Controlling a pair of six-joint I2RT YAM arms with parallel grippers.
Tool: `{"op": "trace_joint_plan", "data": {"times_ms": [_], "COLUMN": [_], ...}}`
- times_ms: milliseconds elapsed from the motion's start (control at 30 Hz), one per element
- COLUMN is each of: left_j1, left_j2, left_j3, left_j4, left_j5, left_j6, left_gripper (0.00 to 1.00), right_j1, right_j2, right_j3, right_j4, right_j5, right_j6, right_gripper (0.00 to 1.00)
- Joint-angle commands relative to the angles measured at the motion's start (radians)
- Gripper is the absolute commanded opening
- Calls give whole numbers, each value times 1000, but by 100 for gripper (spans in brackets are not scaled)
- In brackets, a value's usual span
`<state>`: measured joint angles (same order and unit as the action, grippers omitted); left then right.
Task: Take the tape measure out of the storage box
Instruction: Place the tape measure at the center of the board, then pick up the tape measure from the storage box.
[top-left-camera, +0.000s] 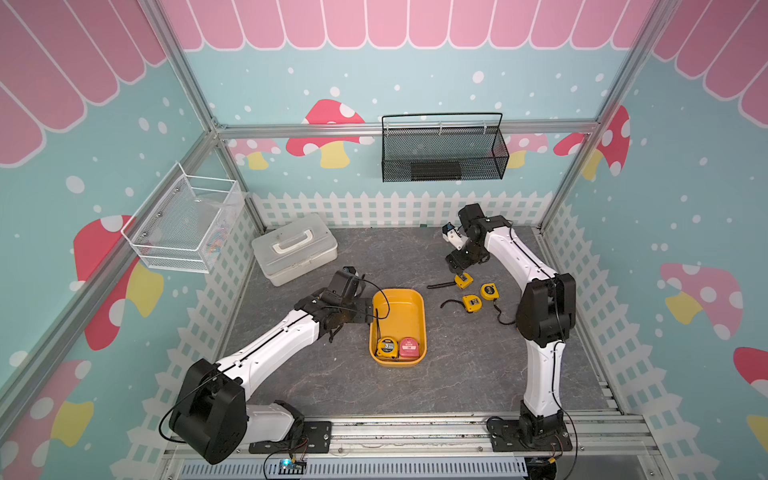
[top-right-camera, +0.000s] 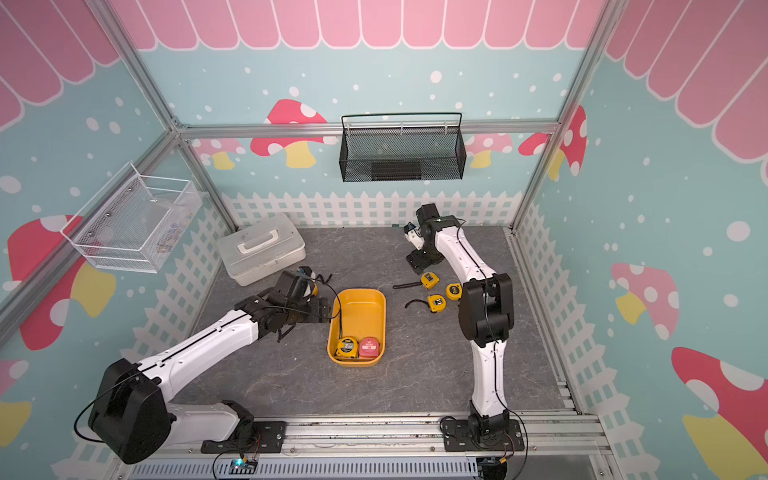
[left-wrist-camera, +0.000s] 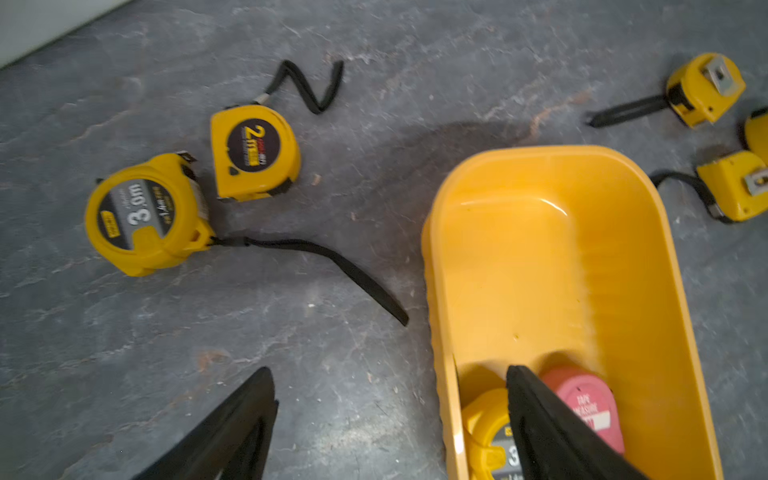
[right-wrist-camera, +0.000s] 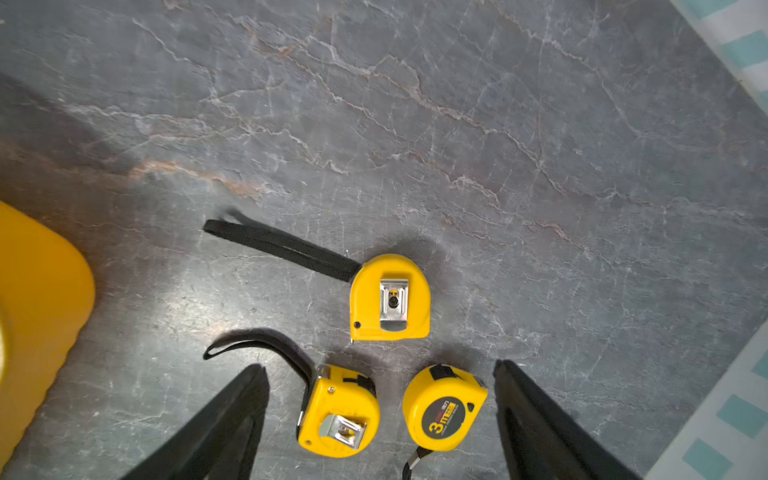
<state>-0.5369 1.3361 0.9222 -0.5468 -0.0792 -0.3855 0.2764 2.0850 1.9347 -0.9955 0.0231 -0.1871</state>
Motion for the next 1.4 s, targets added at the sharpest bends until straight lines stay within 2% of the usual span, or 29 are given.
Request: {"op": "trace_joint_plan", "data": {"times_ms": [0,200,600,833,1367], "left_j1": [-67,-172,-310,-324,-324], "left_j2": [20,73,275,344,437], "left_j3": [36,81,235,275,294], "left_j4": [-70,-121,-179,-252,-303], "left_j5": [-18,-8,-16,-55,-57], "left_j6": [5,-34,-141,-236,-302], "left_gripper": [87,87,82,80,80], "right_j1": [18,21,21,21,21], "right_j2": [-65,-144,-148,-139,-115], "right_j3": [-77,-207,-252,-273,-307], "right_j4": [12,98,118,139,158], "right_j5": [-26,-75,-94,-122,-146], "right_j6": [72,111,91,83,80], "right_gripper": [85,86,85,86,86]}}
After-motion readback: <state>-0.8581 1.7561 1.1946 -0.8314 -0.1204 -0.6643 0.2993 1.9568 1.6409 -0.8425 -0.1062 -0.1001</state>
